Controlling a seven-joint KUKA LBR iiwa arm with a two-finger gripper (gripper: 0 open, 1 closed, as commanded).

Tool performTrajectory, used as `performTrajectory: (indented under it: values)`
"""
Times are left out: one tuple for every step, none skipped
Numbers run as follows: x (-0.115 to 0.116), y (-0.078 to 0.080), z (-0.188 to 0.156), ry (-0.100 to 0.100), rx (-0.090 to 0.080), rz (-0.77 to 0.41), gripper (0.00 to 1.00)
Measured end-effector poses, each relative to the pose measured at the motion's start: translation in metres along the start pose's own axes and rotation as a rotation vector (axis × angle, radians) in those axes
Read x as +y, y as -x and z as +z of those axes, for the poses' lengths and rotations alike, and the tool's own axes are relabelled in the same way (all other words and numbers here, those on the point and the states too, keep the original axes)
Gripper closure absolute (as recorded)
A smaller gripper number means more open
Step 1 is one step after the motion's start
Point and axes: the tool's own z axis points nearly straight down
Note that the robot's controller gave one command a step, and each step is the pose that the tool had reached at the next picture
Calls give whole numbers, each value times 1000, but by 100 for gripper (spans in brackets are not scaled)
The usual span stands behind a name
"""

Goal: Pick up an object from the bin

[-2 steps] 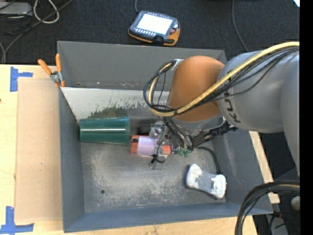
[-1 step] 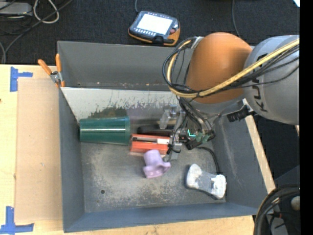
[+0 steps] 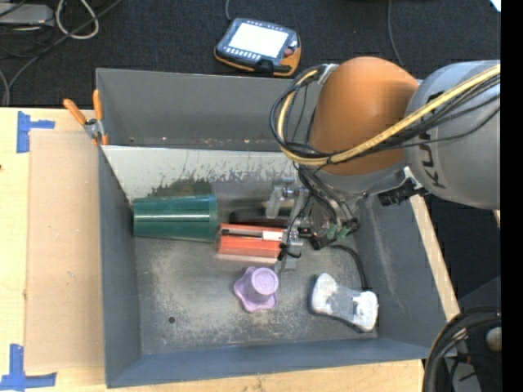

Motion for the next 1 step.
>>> performTrajectory:
  values:
    - [9, -9, 75, 0, 3, -202, 0]
